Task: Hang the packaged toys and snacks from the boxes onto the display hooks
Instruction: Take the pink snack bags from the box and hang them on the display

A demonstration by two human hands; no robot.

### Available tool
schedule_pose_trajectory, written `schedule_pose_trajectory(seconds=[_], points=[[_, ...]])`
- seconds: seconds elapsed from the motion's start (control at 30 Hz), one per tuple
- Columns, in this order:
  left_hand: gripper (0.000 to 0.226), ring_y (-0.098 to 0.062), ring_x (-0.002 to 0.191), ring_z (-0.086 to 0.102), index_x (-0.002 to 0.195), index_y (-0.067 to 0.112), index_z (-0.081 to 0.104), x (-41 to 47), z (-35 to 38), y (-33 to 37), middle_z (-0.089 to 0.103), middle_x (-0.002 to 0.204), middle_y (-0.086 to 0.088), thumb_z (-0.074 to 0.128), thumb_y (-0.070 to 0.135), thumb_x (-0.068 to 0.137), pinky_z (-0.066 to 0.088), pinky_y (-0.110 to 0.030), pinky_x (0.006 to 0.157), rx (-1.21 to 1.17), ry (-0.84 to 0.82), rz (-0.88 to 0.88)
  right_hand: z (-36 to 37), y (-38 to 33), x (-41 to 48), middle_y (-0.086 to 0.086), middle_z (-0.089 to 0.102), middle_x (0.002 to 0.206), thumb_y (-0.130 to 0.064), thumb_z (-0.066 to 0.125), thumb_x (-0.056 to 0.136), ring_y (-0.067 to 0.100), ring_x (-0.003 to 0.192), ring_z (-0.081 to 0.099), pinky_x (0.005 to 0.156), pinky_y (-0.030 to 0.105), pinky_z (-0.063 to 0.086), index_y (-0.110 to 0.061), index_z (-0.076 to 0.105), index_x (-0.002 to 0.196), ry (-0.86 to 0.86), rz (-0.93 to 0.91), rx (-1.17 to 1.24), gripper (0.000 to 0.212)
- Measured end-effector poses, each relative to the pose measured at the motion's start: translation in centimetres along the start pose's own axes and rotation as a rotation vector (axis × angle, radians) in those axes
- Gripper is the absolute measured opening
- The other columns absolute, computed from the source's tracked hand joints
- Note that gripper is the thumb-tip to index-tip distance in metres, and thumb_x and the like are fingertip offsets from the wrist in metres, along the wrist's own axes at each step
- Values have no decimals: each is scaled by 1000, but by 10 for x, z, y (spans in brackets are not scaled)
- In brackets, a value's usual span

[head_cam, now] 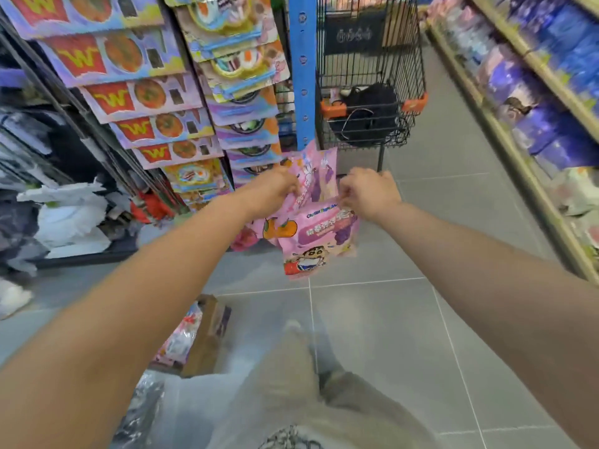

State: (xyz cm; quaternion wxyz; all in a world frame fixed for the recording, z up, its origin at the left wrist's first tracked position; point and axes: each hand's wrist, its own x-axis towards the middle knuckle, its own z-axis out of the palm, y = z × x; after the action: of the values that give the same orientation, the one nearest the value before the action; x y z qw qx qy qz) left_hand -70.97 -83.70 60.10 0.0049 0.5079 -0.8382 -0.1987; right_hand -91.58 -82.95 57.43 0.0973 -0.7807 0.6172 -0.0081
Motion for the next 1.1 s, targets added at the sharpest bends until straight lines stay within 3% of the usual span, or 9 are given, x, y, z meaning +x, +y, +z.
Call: schedule_pose_trajectory(seconds=[0.1,0.23,0.3,0.43,0.63,0.77,0.83,0.97,1.1], points=[[54,-26,83,46,128,11,48,38,-3,-8,49,86,-4,36,-16,83,32,-30,65,25,-80,-20,1,26,25,0,44,140,-25,62,85,25,122,46,97,39,32,-19,69,93,-12,-10,-33,12],[72,-29,69,48,148,30,15,98,1,-20,49,74,-10,42,-3,89,35,-34,56,148,-42,44,-4,48,65,-3,14,158,-17,64,83,27,129,39,104,45,31,-13,70,88,8,-49,28,9],[65,-34,79,60,145,22,18,125,7,-26,63,88,-15,45,3,90,44,-37,58,158,-1,30,-1,54,89,-1,28,154,-16,63,83,27,126,45,99,42,36,-11,70,90,-14,-93,48,11],[40,-35,95,62,127,19,40,165,24,-41,69,103,-10,50,11,89,51,-47,73,47,137,-40,9,68,138,9,67,107,-20,64,84,31,103,60,81,34,45,-10,69,90,-56,-17,148,12],[48,-29,112,57,128,12,51,215,37,-69,56,128,-12,66,20,83,47,-39,93,-411,199,-464,26,73,191,14,68,98,-15,60,86,32,96,61,73,31,43,-8,67,88,-144,-7,185,10],[64,-27,114,58,127,18,47,245,53,-86,55,131,-7,63,31,66,45,-45,100,-623,220,-589,31,83,217,15,68,103,-17,59,89,31,100,60,76,32,43,-7,67,94,-149,-10,209,14],[61,-24,114,58,128,18,46,253,47,-79,52,134,-4,64,26,71,43,-43,103,-701,213,-649,30,87,229,16,67,105,-19,59,90,32,102,59,77,33,42,-6,66,96,-162,-28,218,16],[41,-25,121,49,122,18,49,262,51,-81,54,129,-4,61,16,84,31,-44,110,-617,231,-707,29,96,253,14,68,107,-20,59,90,32,101,60,77,32,42,-8,69,99,-204,-54,208,18],[33,-26,115,51,120,17,52,264,53,-87,58,123,-6,52,12,87,35,-41,106,-545,278,-748,28,97,274,15,69,105,-19,58,90,32,100,61,79,33,45,-7,70,103,-201,-94,213,21]])
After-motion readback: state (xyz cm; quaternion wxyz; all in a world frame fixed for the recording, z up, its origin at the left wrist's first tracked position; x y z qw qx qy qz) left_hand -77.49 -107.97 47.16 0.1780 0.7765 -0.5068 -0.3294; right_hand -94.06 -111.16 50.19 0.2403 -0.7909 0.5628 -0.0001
